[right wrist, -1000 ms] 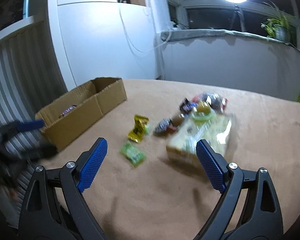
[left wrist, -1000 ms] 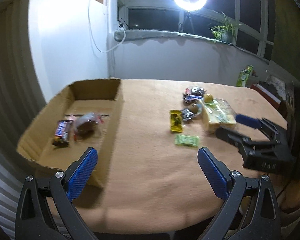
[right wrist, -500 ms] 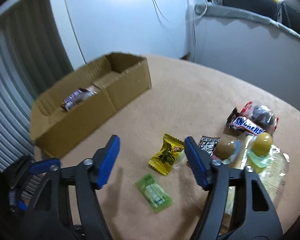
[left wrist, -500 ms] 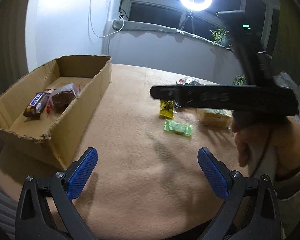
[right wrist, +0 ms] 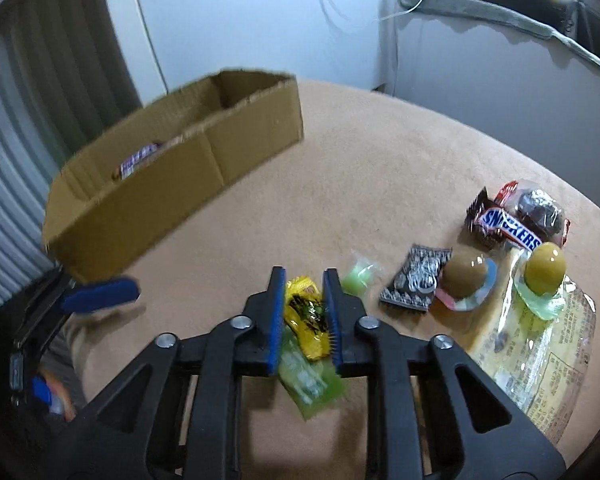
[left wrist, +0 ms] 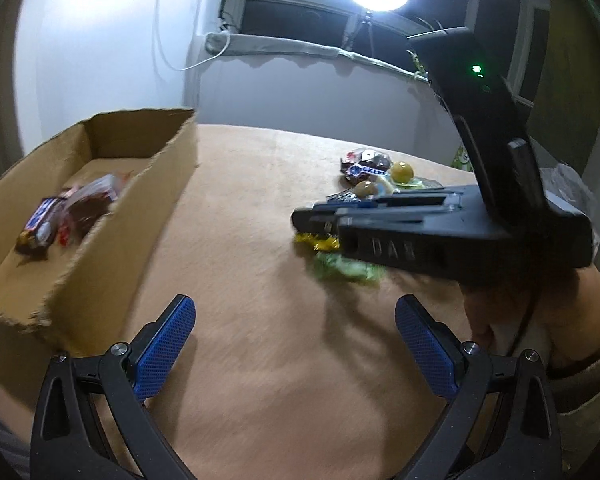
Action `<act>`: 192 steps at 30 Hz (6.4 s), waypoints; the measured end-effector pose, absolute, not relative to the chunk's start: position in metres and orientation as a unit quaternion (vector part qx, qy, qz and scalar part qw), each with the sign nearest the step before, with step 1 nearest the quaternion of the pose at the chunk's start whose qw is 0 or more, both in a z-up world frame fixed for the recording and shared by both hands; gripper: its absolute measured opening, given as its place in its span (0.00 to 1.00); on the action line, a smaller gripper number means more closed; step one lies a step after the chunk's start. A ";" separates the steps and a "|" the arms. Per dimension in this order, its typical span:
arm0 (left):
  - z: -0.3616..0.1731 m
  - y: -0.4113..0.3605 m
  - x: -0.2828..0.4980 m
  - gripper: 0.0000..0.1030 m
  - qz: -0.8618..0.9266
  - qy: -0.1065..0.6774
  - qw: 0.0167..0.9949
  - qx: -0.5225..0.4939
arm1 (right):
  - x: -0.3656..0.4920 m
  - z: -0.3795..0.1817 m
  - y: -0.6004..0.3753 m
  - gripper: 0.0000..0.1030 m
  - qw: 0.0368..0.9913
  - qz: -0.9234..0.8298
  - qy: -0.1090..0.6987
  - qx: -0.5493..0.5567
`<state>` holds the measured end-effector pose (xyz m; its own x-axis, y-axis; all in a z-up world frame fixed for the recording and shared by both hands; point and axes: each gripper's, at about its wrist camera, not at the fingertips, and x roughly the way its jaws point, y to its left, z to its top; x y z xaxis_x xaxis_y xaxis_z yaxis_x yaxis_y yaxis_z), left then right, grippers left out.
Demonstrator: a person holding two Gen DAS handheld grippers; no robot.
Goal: Organize snacks
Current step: 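Grasp the yellow candy with the right tool, then grasp the light green candy with the left tool while the right tool holds the yellow candy, then carry both candies into the cardboard box and open both tools, then move both tools back toward the bagged bread loaf, then grasp the bagged bread loaf with the right tool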
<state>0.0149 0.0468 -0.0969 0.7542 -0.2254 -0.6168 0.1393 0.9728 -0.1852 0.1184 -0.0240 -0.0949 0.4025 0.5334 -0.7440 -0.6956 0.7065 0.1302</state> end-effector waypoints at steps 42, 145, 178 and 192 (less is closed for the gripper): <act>-0.106 0.005 0.060 0.28 -0.157 0.379 0.912 -0.015 | 0.137 -0.086 -0.057 0.23 0.759 0.450 0.426 -0.200; -0.011 0.174 -0.060 0.78 0.064 0.244 0.967 -0.038 | 0.003 -0.023 0.001 0.73 0.888 0.384 0.244 -0.067; -0.063 -0.022 0.028 0.79 -0.166 0.350 0.922 -0.028 | 0.128 -0.064 -0.188 0.83 0.907 0.231 0.350 -0.026; -0.097 -0.054 0.081 0.79 -0.216 0.406 0.885 -0.075 | 0.200 -0.102 -0.188 0.89 0.824 0.360 0.435 0.043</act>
<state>0.0807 -0.0544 -0.0965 0.5768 -0.4434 -0.6861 0.3220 0.8953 -0.3080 0.2005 -0.1877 -0.1025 0.3611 0.6312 -0.6864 -0.5564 0.7365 0.3847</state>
